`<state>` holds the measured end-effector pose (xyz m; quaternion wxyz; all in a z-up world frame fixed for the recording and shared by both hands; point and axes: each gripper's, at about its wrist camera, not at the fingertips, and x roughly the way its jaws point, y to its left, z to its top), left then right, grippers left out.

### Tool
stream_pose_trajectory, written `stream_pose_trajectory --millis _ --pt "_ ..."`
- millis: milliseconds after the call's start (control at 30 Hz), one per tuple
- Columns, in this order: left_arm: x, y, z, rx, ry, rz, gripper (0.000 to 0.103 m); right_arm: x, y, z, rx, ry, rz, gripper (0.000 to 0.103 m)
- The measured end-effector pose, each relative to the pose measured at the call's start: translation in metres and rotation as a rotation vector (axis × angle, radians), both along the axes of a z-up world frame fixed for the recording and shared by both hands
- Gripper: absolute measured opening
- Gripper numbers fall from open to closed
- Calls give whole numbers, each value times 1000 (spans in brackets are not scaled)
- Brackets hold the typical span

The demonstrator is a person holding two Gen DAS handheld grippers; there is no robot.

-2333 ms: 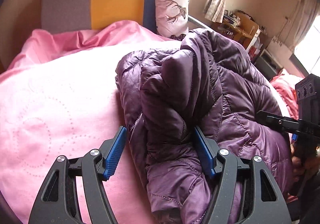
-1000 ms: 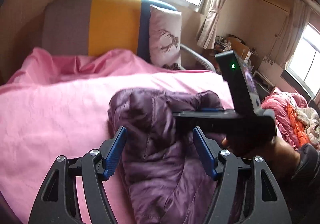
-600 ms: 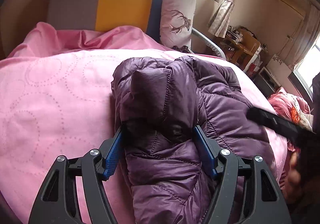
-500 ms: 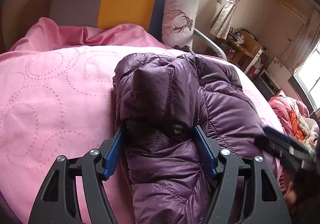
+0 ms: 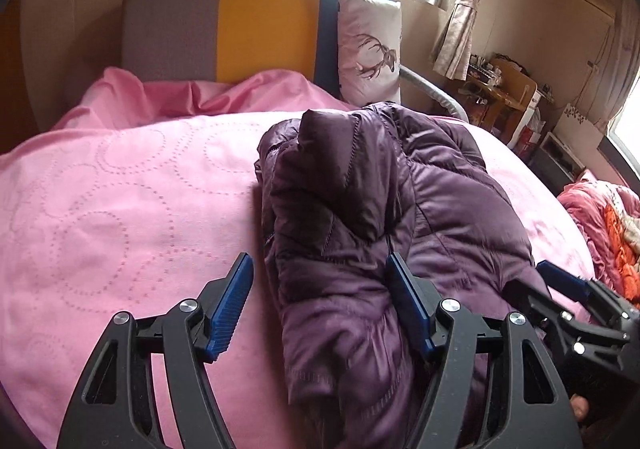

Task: Fold large clothes

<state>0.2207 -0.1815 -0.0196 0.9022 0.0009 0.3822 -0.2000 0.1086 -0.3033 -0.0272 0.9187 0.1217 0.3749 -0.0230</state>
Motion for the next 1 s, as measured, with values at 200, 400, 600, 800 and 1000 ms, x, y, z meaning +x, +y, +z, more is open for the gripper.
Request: stream_pose_trajectory --millis 200,400,600,800,1000 --pt "-27 10 0 -4 -15 10 67 -5 10 -13 -38 4 -31 75" --pt "-52 17 1 1 -30 18 71 -21 14 -2 -42 -9 -50 83" --pt "-75 29 8 -24 -45 49 77 -53 27 8 -110 -20 -109 96" --pt "-89 35 9 -15 -53 90 87 -91 40 9 -154 -25 -227 101" --pt "-105 41 6 10 -69 126 91 -110 45 8 -147 -22 -296 101"
